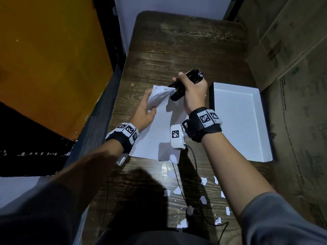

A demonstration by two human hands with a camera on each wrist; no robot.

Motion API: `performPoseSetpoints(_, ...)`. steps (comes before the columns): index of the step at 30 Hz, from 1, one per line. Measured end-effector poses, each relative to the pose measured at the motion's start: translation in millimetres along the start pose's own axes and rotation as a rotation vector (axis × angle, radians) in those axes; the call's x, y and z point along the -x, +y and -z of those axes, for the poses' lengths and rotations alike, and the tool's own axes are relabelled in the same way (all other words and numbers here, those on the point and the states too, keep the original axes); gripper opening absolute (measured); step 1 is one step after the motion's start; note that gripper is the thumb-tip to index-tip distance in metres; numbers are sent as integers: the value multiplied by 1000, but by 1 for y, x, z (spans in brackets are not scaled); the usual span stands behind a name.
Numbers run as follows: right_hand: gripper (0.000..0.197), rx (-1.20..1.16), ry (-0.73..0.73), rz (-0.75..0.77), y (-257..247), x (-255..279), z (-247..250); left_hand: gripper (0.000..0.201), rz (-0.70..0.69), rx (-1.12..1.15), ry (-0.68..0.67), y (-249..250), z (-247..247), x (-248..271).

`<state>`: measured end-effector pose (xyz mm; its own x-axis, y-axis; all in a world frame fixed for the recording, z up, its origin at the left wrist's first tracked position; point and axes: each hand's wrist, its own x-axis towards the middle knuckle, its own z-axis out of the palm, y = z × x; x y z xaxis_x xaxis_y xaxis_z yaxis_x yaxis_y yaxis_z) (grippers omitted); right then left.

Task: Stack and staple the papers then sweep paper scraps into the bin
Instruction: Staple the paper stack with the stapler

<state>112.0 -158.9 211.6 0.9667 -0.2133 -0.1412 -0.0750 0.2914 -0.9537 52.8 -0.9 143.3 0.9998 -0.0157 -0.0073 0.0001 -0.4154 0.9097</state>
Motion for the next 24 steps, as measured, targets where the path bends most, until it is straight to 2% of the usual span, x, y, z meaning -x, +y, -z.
performPoseSetpoints(4,12,-27,66,8,-2,2,-11,62,-43,19,2,4,-7,1)
performPoseSetpoints(13,17,-67,227,-30,-3,4,-22,64,10,-94,-42,3,-12,1)
performPoseSetpoints(18,17,-68,304,-56,-7,3,-28,64,25,-74,-23,8,-12,2)
performPoseSetpoints(24,17,-103,269,-71,-10,4,-34,62,35,-36,-7,10,-12,1)
